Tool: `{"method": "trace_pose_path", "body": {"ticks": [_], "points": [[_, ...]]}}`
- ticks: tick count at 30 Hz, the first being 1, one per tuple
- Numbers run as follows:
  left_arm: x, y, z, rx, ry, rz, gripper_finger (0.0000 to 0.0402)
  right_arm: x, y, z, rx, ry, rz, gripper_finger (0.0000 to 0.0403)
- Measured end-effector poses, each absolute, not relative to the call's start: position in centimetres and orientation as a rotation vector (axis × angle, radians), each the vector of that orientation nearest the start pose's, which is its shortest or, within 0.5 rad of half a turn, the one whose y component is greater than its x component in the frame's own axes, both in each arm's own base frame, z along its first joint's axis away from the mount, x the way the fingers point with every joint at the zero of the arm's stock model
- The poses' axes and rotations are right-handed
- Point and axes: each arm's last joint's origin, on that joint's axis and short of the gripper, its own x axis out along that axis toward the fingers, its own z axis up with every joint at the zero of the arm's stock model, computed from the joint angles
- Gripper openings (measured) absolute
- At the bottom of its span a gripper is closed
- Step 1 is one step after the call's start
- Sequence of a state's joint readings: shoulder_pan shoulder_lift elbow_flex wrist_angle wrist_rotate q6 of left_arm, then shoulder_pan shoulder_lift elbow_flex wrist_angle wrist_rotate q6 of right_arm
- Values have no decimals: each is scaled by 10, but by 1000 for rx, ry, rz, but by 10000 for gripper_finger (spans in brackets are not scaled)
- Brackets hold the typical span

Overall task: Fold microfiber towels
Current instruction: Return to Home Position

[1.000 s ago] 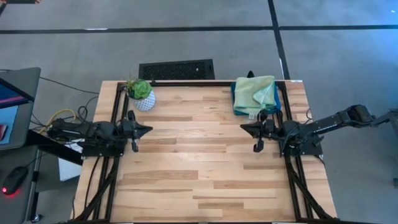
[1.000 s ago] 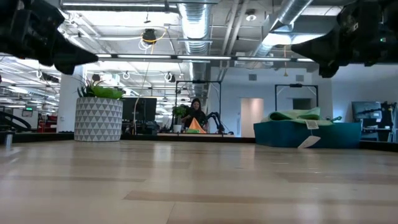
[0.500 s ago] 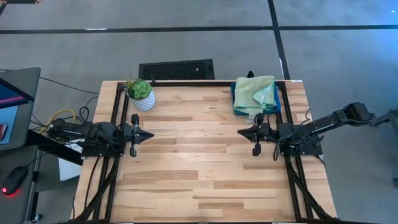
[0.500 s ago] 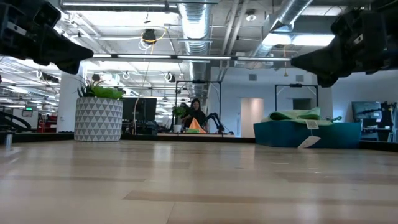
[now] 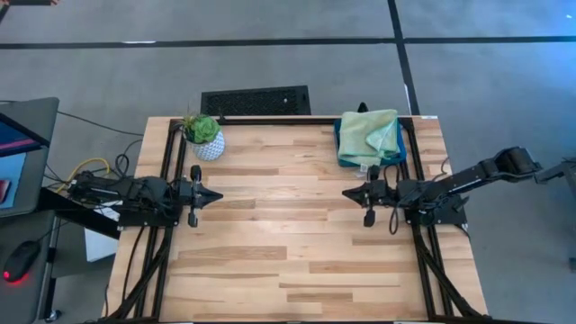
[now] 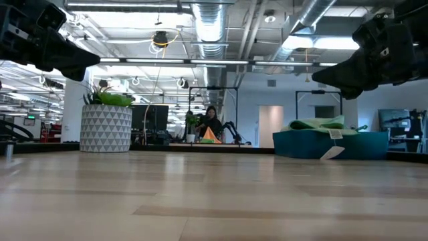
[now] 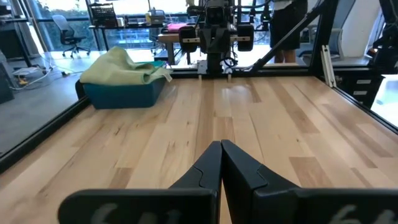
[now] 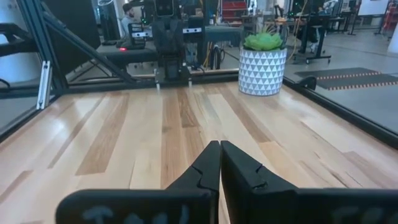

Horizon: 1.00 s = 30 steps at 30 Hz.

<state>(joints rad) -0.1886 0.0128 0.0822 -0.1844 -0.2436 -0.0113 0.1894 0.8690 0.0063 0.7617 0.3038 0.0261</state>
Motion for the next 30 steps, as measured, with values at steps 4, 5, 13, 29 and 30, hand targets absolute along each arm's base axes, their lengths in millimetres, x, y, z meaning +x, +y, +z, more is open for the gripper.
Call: {"method": "trace_pose_path", "body": {"ticks": [4,5,13,29,30], "points": [[91,-10,173,14,113,56,0,149,20,146,-2,113,-116,33],[91,-10,173,14,113,56,0,149,20,146,-4,117,-116,33],[91,-10,173,14,114,59,0,150,20,144,-7,131,-116,33],[91,-11,172,15,116,51,0,150,20,144,-7,131,-116,33],[91,-11,172,15,116,51,0,150,20,144,-7,131,-116,33]]}}
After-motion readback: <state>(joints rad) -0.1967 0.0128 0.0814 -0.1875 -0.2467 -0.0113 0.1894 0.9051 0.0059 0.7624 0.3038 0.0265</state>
